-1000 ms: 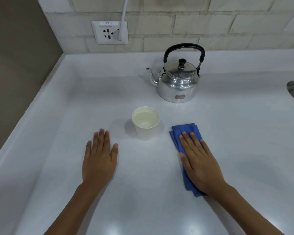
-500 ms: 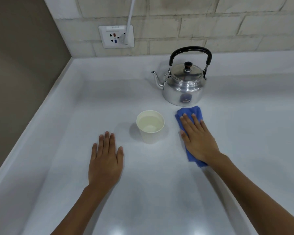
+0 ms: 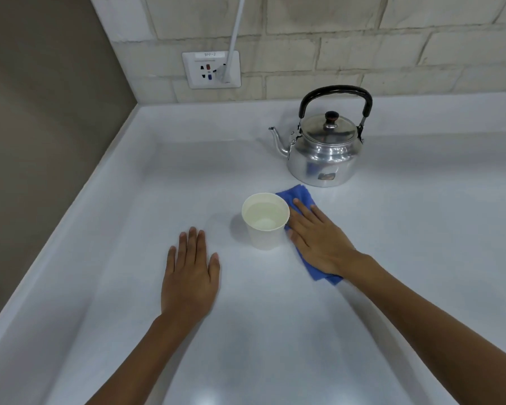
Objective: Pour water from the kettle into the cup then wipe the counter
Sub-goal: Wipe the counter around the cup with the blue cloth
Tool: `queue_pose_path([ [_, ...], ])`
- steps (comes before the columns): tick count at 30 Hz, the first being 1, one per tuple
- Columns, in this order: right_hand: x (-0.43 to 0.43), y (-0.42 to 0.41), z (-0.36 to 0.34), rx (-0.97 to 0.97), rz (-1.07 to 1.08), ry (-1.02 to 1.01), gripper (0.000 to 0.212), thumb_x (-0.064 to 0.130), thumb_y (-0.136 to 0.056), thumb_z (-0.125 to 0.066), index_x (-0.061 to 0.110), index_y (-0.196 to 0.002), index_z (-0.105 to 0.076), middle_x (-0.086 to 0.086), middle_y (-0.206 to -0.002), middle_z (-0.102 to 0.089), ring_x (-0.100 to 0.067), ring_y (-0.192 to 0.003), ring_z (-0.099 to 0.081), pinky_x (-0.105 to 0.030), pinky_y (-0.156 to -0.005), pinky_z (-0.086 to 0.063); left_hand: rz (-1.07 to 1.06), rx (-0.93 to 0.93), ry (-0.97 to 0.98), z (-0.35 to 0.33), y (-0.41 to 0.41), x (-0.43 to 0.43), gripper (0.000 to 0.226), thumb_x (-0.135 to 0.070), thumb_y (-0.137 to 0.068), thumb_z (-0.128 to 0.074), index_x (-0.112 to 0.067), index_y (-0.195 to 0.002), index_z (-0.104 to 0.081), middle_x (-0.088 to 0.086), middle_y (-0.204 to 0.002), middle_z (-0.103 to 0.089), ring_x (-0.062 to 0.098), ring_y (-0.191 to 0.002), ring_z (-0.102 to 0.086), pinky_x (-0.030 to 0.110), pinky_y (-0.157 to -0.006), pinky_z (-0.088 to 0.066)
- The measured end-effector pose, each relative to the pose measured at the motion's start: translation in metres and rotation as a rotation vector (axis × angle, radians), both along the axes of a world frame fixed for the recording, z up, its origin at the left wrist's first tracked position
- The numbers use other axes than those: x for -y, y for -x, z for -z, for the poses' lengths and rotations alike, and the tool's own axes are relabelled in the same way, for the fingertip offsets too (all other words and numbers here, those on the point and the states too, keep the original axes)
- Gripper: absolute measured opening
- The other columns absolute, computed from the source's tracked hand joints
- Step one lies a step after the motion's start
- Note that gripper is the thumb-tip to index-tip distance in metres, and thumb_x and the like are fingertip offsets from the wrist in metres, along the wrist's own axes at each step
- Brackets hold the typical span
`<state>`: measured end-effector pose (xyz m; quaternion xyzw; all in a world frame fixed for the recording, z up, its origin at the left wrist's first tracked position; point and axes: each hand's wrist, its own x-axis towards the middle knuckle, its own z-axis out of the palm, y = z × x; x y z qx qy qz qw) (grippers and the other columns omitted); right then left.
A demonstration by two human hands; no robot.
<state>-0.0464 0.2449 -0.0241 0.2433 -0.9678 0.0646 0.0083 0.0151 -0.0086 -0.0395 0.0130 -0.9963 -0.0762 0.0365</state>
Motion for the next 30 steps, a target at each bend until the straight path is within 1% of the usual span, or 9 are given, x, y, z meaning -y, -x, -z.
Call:
queue_pose_path([
  [3,-0.015,-0.027,0.006,-0.002,-0.079,0.054,0.049,0.028,-0.100,-0.020,0.025,-0.145,-0.001,0.014,-0.152,0.003,-0.005,-0.140,0.013,-0.024,-0.115,0.011,0.012,-0.002,-0.016,-0.001,-0.001,0.001,0.059,-0.040,-0.094,-0.009,-0.011,-0.144,-0.003,0.007,-0.156,-0.004,0.019,-0.144,0.000,0.036,-0.118,-0.002],
  [6,-0.049,-0.027,0.003,0.050,-0.015,0.119,0.049,0.027,-0.099,-0.026,0.030,-0.143,-0.005,0.016,-0.152,-0.006,0.001,-0.138,0.010,-0.016,-0.111,0.010,0.015,-0.004,-0.023,-0.002,-0.002,0.002,0.062,-0.041,-0.090,-0.006,-0.012,-0.144,-0.002,0.006,-0.157,-0.003,0.018,-0.144,0.001,0.035,-0.117,-0.001],
  [9,-0.087,-0.011,0.001,0.066,0.214,0.139,0.048,0.025,-0.099,-0.028,0.028,-0.143,-0.008,0.007,-0.155,-0.013,-0.006,-0.141,0.000,-0.028,-0.115,-0.002,0.007,-0.007,-0.020,-0.001,-0.002,0.002,0.061,-0.041,-0.092,-0.006,-0.011,-0.145,-0.003,0.006,-0.157,-0.005,0.019,-0.144,-0.001,0.037,-0.118,-0.002],
  [13,-0.087,-0.009,0.006,0.049,0.396,0.070,0.048,0.029,-0.099,-0.022,0.023,-0.144,-0.004,0.003,-0.156,-0.006,-0.010,-0.141,0.004,-0.033,-0.116,-0.002,0.010,-0.020,-0.022,-0.001,-0.001,-0.001,0.069,-0.044,-0.086,-0.001,-0.008,-0.144,-0.009,0.010,-0.156,-0.011,0.023,-0.144,-0.006,0.039,-0.117,-0.005],
  [18,-0.037,-0.051,0.004,0.001,0.395,0.046,0.057,0.036,-0.092,-0.005,0.014,-0.144,-0.010,-0.001,-0.155,-0.012,-0.022,-0.143,-0.004,-0.039,-0.118,-0.008,-0.005,-0.009,-0.013,0.003,0.001,0.000,0.057,-0.035,-0.096,-0.018,-0.008,-0.144,-0.005,0.010,-0.156,-0.007,0.022,-0.144,-0.003,0.039,-0.118,-0.004],
  [21,-0.005,-0.089,0.002,-0.045,0.321,0.067,0.056,0.031,-0.092,-0.013,0.009,-0.143,-0.024,-0.005,-0.151,-0.026,-0.027,-0.141,-0.017,-0.041,-0.116,-0.016,0.007,-0.011,-0.005,0.002,0.002,0.000,0.057,-0.035,-0.096,-0.017,-0.008,-0.144,-0.004,0.010,-0.157,-0.006,0.022,-0.144,-0.002,0.038,-0.118,-0.003],
  [23,0.003,-0.105,0.004,-0.055,0.257,0.078,0.053,0.030,-0.093,-0.017,0.012,-0.143,-0.024,-0.001,-0.150,-0.025,-0.024,-0.141,-0.017,-0.037,-0.116,-0.014,0.016,-0.011,-0.014,0.002,0.001,0.001,0.057,-0.036,-0.096,-0.017,-0.009,-0.144,-0.003,0.009,-0.157,-0.005,0.021,-0.144,-0.001,0.037,-0.118,-0.002],
  [26,-0.014,-0.100,0.004,-0.019,0.216,0.098,0.050,0.036,-0.094,-0.009,0.026,-0.143,-0.004,0.012,-0.151,-0.009,-0.010,-0.141,0.000,-0.028,-0.116,-0.004,0.020,0.000,-0.034,0.001,-0.001,0.005,0.057,-0.037,-0.096,-0.016,-0.010,-0.144,0.000,0.007,-0.157,-0.003,0.019,-0.144,0.001,0.036,-0.118,-0.001],
  [30,-0.048,-0.078,0.004,0.010,0.410,0.127,0.048,0.026,-0.099,-0.023,0.026,-0.144,-0.007,0.009,-0.154,-0.011,-0.006,-0.139,0.002,-0.033,-0.116,-0.007,0.017,0.015,-0.034,-0.001,-0.001,0.005,0.057,-0.037,-0.096,-0.015,-0.010,-0.145,0.000,0.007,-0.157,-0.002,0.019,-0.144,0.001,0.036,-0.118,-0.001],
])
